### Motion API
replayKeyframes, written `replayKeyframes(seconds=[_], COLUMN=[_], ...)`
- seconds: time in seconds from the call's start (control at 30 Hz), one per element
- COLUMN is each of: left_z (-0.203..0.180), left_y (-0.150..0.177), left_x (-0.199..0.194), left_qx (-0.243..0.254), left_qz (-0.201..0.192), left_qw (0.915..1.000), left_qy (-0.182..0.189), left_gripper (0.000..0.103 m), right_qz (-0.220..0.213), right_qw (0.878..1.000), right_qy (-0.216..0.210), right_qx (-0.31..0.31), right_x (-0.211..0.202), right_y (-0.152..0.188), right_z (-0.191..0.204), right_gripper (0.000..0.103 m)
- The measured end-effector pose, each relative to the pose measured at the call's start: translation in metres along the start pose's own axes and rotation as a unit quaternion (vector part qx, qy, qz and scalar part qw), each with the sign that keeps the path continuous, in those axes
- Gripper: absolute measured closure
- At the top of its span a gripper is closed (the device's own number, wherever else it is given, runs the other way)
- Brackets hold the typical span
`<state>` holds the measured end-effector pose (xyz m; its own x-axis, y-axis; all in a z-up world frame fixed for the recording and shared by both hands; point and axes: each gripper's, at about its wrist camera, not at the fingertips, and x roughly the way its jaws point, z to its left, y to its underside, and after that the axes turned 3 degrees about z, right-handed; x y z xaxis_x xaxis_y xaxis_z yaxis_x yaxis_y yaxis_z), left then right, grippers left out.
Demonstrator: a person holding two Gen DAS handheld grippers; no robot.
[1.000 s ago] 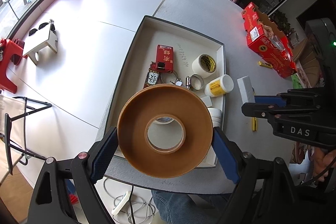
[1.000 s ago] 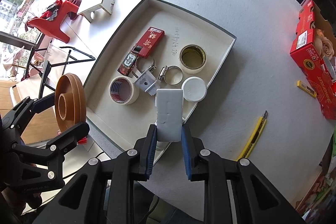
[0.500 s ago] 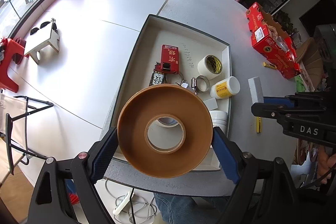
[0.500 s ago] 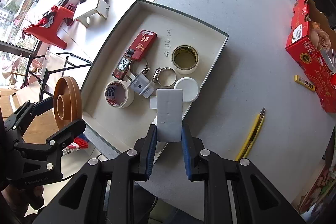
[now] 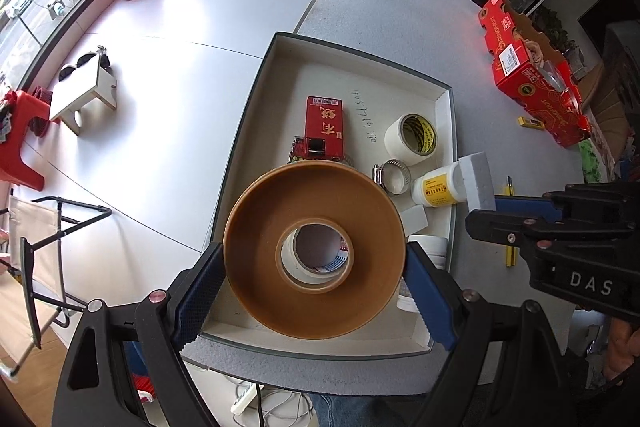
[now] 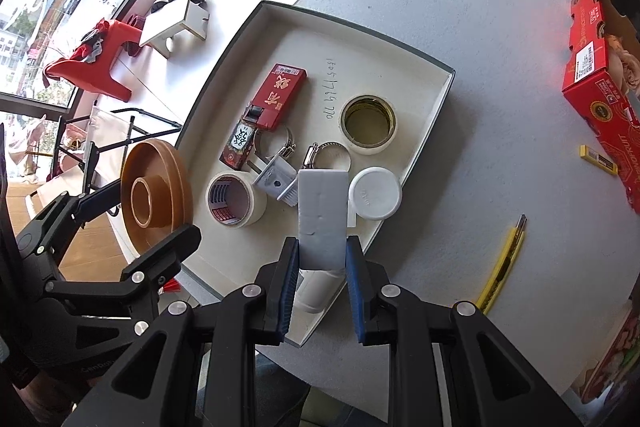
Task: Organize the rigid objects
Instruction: 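Open the left tool to drop the holder while the right tool releases the block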
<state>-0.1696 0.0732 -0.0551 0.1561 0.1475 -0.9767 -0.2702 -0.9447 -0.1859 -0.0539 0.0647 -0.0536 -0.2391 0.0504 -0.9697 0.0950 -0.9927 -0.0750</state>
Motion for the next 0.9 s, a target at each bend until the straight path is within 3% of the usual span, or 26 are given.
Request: replayKeyframes(seconds=[0.53, 0.57, 0.6, 0.63, 0.67, 0.7, 0.9], left_z=[-0.022, -0.022, -0.022, -0.022, -0.020, -0.017, -0.012], left_y=[-0.008, -0.008, -0.008, -0.007, -0.007, -0.006, -0.008], left_x=[0.030, 0.031, 0.032, 0.032, 0.030, 0.028, 0.013], left_qx=[0.037, 0.036, 0.035, 0.031, 0.025, 0.017, -0.002], left_qz=[0.030, 0.034, 0.036, 0.033, 0.025, 0.019, -0.004], left_qw=[0.9986, 0.9983, 0.9981, 0.9980, 0.9984, 0.9990, 0.9994], left_qy=[-0.023, -0.029, -0.037, -0.044, -0.044, -0.038, -0.035], left_gripper=[0.013, 0.013, 0.012, 0.012, 0.007, 0.001, 0.000], right_qz=[0.031, 0.032, 0.033, 0.030, 0.020, 0.011, 0.001], right_qw=[0.999, 0.999, 0.999, 0.999, 1.000, 1.000, 0.998], right_qy=[-0.008, -0.009, -0.013, -0.019, -0.012, -0.017, -0.043], right_qx=[0.018, 0.018, 0.018, 0.017, 0.019, 0.018, 0.038], right_x=[0.028, 0.028, 0.027, 0.026, 0.023, 0.019, 0.007], right_y=[-0.016, -0.017, -0.017, -0.018, -0.017, -0.017, -0.014], right_z=[-0.002, -0.004, -0.005, -0.006, -0.007, -0.009, -0.020], right_gripper=[0.078, 0.075, 0.051, 0.014, 0.003, 0.000, 0.000])
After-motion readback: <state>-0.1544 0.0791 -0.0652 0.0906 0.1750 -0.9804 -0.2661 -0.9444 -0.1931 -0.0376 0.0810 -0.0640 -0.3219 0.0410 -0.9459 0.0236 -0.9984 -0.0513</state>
